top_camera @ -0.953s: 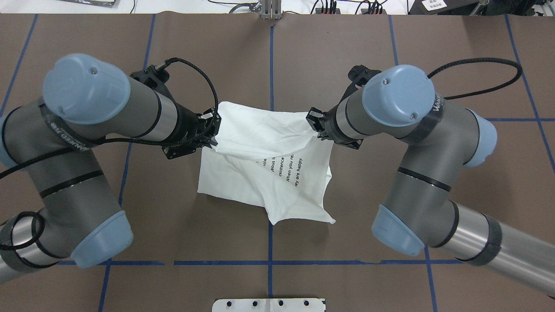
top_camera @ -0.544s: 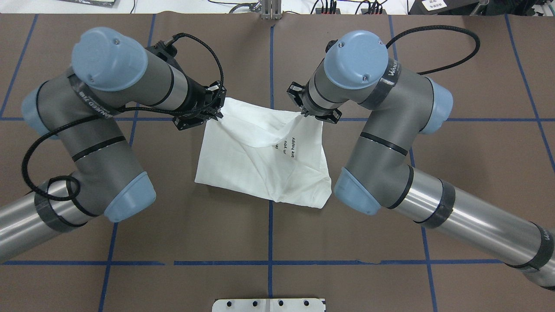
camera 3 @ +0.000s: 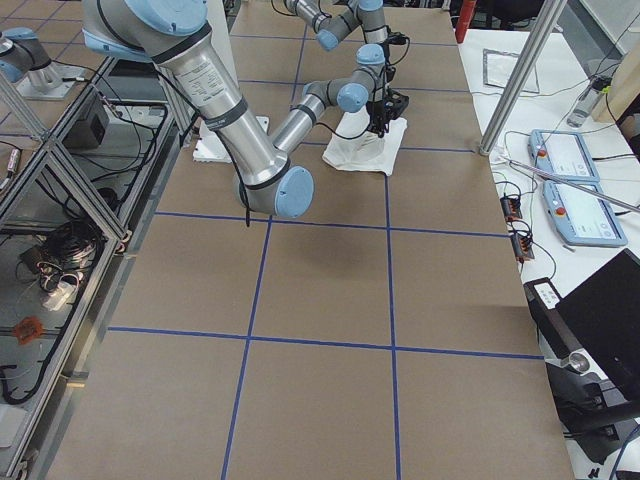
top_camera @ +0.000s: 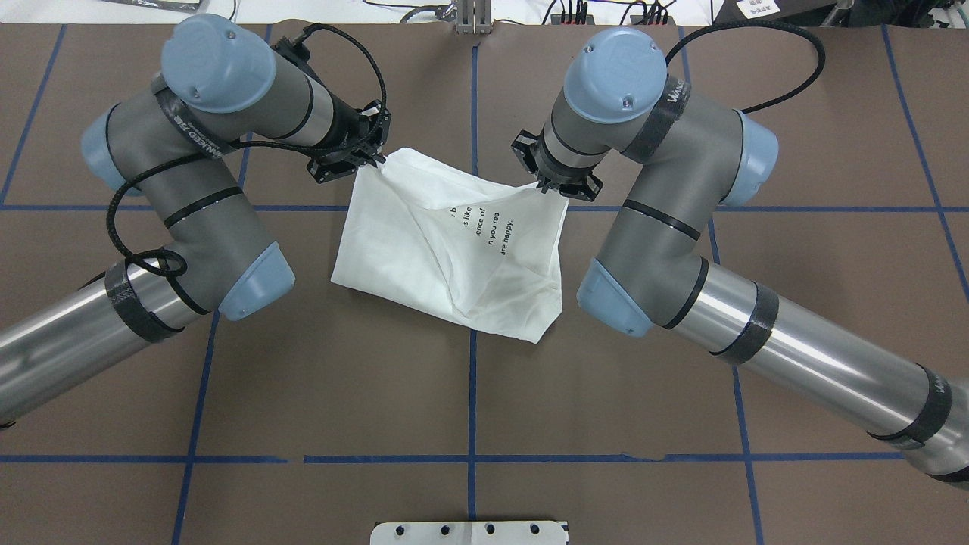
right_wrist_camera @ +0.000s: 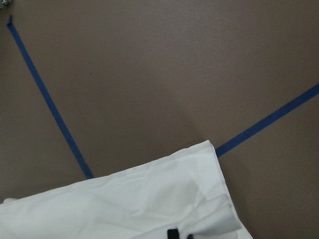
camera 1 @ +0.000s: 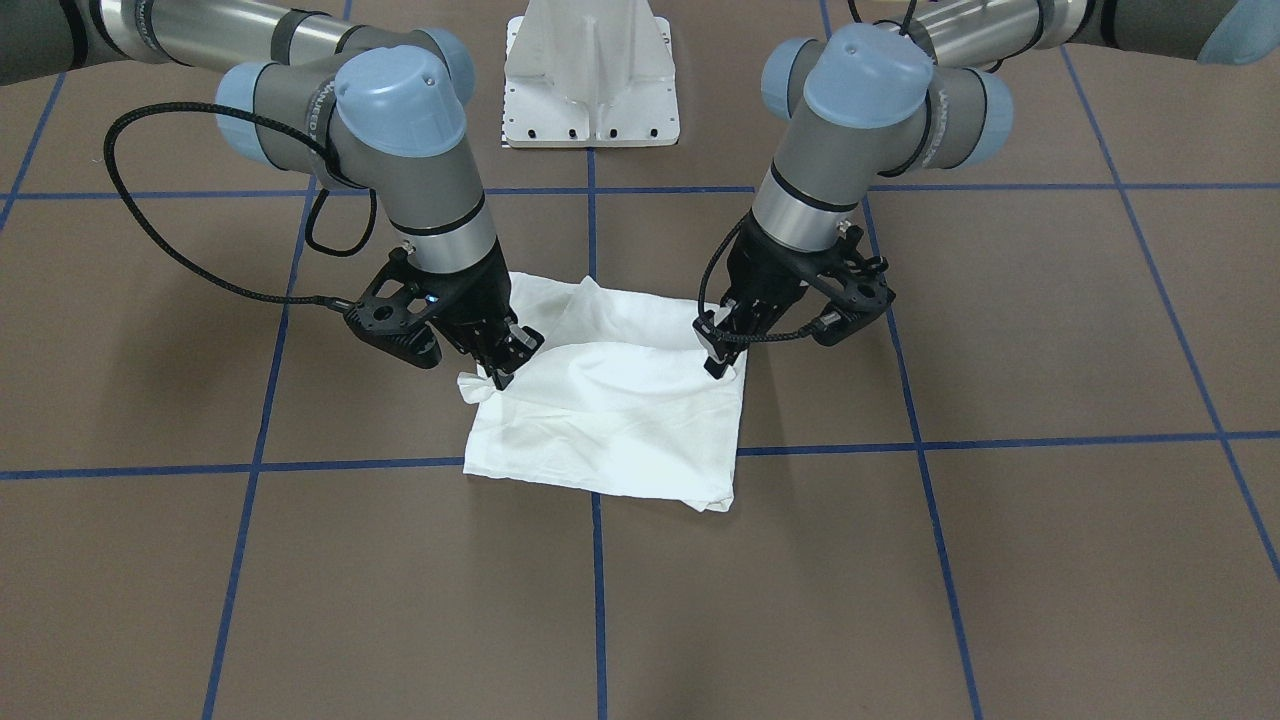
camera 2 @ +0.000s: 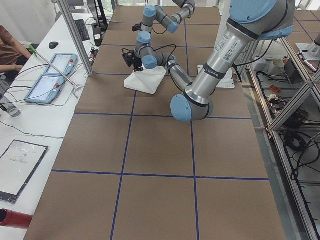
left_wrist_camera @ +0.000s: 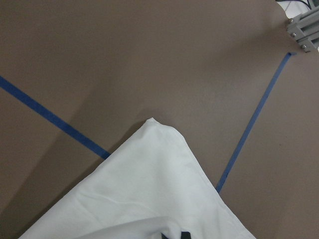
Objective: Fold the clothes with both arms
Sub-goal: 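Lay the edge down on the far side and open both grippers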
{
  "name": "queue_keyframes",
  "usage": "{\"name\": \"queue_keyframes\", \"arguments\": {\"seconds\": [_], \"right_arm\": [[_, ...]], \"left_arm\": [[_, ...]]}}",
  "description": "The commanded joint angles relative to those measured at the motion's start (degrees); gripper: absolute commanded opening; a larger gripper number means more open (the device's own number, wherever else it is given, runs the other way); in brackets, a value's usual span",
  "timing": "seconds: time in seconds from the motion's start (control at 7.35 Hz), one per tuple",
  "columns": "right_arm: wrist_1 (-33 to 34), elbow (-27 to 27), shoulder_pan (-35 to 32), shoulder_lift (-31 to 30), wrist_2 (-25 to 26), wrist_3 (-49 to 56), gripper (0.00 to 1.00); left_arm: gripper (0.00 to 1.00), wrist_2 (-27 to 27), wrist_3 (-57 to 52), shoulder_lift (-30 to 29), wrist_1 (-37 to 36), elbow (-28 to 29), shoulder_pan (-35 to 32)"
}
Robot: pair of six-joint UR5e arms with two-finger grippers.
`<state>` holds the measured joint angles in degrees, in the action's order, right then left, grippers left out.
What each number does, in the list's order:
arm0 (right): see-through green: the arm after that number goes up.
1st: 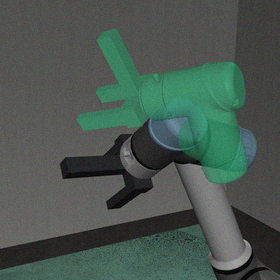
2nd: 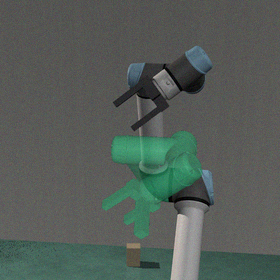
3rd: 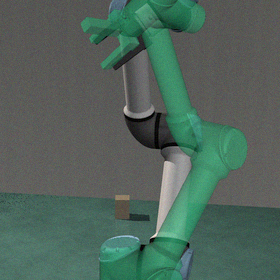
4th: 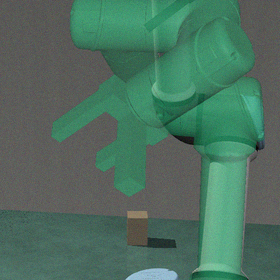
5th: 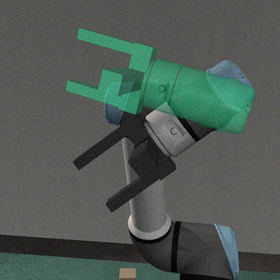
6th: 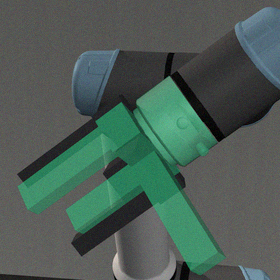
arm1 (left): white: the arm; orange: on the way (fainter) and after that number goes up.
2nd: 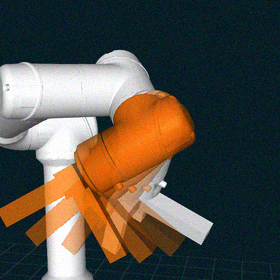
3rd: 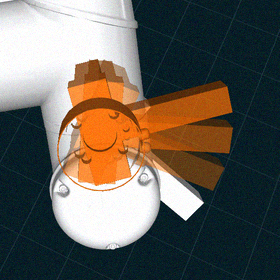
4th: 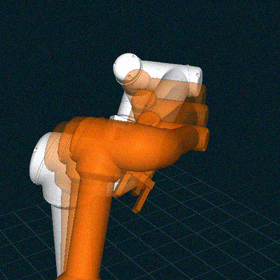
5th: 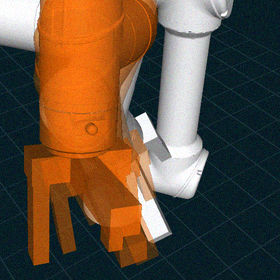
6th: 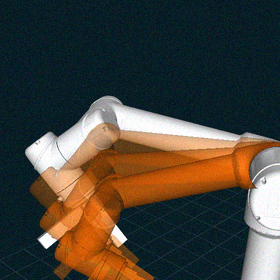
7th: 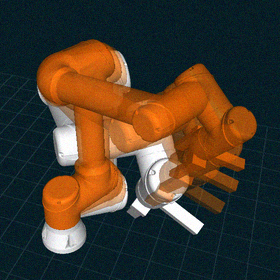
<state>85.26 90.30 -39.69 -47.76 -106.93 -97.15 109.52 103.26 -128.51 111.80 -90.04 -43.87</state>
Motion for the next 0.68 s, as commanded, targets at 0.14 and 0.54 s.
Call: {"name": "queue_keyframes", "arguments": {"seconds": [0.14, 0.54], "right_arm": [[0.1, -1.9, 0.0, 0.0, -2.2, 0.0, 0.0], [0.1, -2.0, -0.9, -0.1, -2.8, 0.1, 0.0]], "left_arm": [[0.0, 0.1, 0.4, -0.7, 3.0, 1.5, -1.8], [0.0, 0.1, 1.2, -1.4, 5.8, 2.5, -2.0]]}}
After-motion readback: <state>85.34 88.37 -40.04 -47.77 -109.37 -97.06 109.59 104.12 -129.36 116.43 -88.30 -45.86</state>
